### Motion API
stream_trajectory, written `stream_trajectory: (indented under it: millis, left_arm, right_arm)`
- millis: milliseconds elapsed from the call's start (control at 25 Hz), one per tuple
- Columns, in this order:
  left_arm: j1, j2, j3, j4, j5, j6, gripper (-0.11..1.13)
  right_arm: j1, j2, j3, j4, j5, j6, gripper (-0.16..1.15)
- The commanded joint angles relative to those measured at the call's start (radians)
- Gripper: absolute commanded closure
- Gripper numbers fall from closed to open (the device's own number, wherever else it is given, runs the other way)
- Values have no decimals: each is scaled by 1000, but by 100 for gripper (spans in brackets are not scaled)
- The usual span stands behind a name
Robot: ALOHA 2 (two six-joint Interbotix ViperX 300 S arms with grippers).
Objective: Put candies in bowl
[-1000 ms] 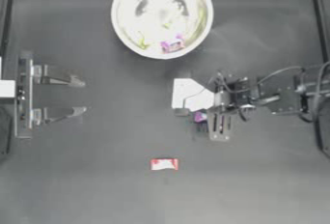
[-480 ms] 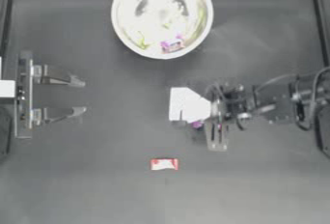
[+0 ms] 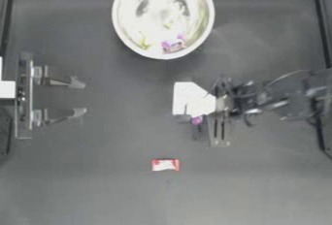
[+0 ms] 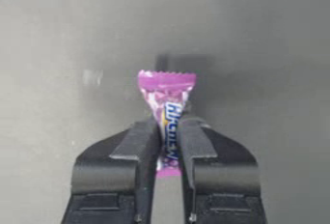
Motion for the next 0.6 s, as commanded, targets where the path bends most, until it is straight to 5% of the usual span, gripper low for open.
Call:
stream_trajectory:
  millis: [40, 280, 600]
  left_arm:
    - [2, -2, -8, -3, -17, 0, 14]
    - [0, -2, -6, -3, -26, 0, 14]
    - [2, -2, -5, -2, -31, 0, 14]
  right_arm:
    - [-46, -130, -2, -31, -94, -6, 48]
    - [-155, -184, -9, -94, -238, -12, 48]
    - [-302, -107, -71, -170, -413, -15, 48]
